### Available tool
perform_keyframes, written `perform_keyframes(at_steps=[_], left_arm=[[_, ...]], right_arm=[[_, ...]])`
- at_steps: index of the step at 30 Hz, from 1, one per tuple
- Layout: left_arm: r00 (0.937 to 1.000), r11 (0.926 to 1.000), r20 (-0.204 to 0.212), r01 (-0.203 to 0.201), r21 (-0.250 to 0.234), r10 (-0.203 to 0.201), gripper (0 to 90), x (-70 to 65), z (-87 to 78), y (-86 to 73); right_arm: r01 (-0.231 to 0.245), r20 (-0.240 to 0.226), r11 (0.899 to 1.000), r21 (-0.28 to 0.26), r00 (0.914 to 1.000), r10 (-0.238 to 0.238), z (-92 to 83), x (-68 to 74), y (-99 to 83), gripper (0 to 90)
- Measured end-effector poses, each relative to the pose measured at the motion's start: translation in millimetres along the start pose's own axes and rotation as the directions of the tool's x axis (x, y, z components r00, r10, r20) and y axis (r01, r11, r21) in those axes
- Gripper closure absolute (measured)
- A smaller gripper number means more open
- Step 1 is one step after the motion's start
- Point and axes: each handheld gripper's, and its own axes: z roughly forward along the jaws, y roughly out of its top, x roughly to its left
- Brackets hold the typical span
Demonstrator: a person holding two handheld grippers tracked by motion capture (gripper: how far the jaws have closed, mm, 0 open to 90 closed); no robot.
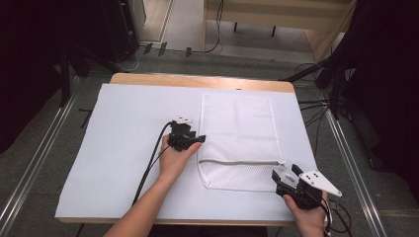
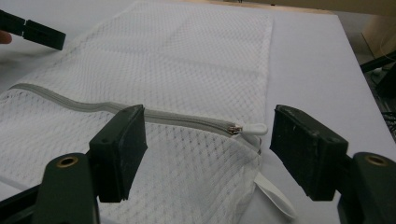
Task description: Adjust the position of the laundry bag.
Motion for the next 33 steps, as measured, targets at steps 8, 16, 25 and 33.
perform_keyframes(at_steps=[8,16,25,33], left_arm=[[0.9948,0.9998,-0.100,-0.020,0.007,0.021,59.8,-16.5,11.3,-1.0],[0.9807,0.9901,-0.136,-0.138,0.026,0.140,82.1,-25.7,13.5,-3.4],[0.9940,0.9935,-0.025,-0.106,0.042,0.107,90.0,-10.3,3.9,-2.2],[0.9961,0.9960,0.024,-0.085,0.027,0.085,90.0,9.3,-21.9,-7.2]], right_arm=[[-0.014,-0.003,1.000,0.012,0.9999,0.014,0.7,-2.0,-2.8,27.7],[-0.014,-0.008,0.999,0.030,0.9999,0.014,4.8,-2.6,-5.0,27.8],[-0.006,-0.008,0.999,0.035,1.0000,0.006,5.5,-0.9,-6.5,27.9],[-0.012,-0.004,1.000,0.025,0.9999,0.012,2.5,-2.0,-6.5,28.0]])
